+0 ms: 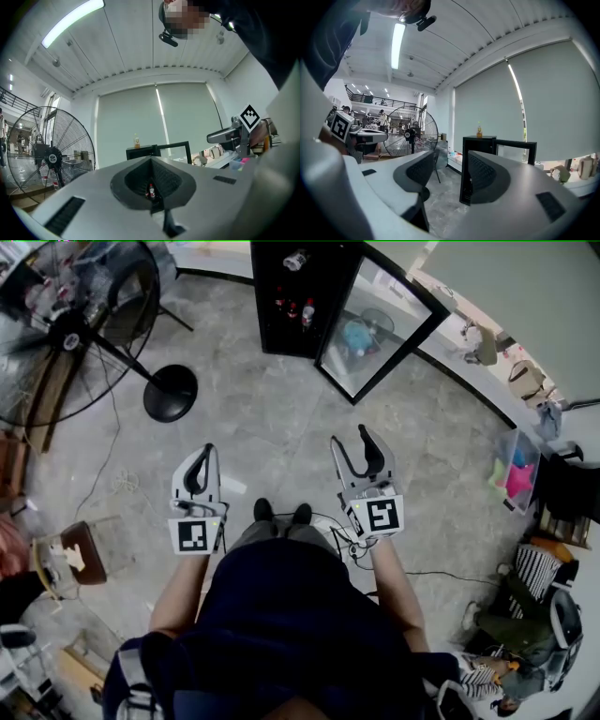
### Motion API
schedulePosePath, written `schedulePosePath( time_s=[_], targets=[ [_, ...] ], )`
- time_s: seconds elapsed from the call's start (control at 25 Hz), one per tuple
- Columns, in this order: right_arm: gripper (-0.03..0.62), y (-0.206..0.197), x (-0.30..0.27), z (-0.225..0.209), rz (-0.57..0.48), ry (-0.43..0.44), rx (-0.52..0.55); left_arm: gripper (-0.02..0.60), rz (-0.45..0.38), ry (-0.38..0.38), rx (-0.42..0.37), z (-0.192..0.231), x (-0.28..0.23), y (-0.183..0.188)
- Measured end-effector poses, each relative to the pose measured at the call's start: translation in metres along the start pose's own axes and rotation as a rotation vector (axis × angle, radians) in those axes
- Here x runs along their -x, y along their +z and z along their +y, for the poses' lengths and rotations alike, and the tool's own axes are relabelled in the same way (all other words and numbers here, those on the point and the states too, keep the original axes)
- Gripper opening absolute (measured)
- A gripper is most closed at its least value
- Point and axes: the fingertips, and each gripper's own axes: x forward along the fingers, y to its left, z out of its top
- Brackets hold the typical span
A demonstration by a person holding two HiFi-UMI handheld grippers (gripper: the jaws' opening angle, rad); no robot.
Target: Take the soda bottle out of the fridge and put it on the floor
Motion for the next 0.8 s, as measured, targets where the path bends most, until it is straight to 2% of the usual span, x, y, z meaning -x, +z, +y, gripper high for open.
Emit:
schedulePosePath(
  time_s=[0.08,0.16,0.48,0.64,0.8],
  targets=[
    [0.275,0.0,-0.008,0.004,-0.003,0.011,0.0,0.023,0.002,-0.01,0.002,0.004,0.0,-0.003],
    [0.29,0.001,-0.019,0.008,-0.001,0.015,0.004,0.023,0.005,-0.021,0.017,0.009,-0.001,-0.005],
    [0.298,0.005,-0.066,0.026,-0.005,-0.005,0.036,0.023,0.014,-0.092,0.019,0.042,-0.006,-0.016],
    [0.298,0.003,-0.096,0.017,-0.012,-0.023,0.032,0.023,-0.013,-0.1,0.007,0.058,-0.024,-0.016],
    [0.298,-0.006,-0.135,-0.002,-0.006,-0.013,0.041,0.023,0.014,-0.087,0.004,0.072,-0.054,-0.027]
  ],
)
